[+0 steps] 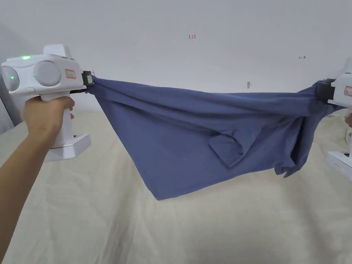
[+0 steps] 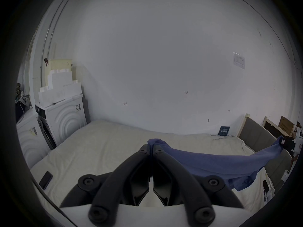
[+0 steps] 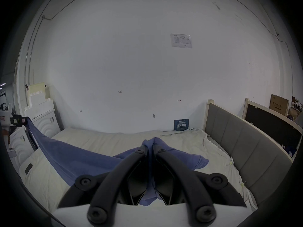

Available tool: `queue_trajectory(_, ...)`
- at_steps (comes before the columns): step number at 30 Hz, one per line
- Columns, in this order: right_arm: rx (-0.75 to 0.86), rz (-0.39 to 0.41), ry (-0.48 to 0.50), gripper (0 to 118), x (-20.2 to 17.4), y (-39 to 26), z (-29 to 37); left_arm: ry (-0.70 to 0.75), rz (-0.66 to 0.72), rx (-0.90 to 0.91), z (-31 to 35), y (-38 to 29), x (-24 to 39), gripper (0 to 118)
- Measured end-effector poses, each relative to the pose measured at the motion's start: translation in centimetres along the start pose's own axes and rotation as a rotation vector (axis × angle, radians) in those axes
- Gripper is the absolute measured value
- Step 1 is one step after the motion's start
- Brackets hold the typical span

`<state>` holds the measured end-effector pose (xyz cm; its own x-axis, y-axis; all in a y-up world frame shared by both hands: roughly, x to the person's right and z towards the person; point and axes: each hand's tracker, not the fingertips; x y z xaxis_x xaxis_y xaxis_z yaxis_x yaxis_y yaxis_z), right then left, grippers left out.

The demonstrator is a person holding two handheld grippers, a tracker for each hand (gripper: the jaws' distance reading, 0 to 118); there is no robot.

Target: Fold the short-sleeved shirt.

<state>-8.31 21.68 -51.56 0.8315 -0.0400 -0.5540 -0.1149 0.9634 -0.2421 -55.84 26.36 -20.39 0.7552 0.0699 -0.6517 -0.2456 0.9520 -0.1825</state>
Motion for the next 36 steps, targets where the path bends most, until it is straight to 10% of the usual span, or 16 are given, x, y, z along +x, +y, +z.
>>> queue_trajectory(19,-0.256,-0.037,0.003,4,-1.0,-16.5,-5.8,0.022,-0.084,-0.184,-4.3,-13.1,-2.2,0)
queue_trajectory(36,-0.462,-0.103,0.038,4,-2.4,-32.2,8.3,0.062,-0.032,-0.499,8.2,-34.9,-7.7,0)
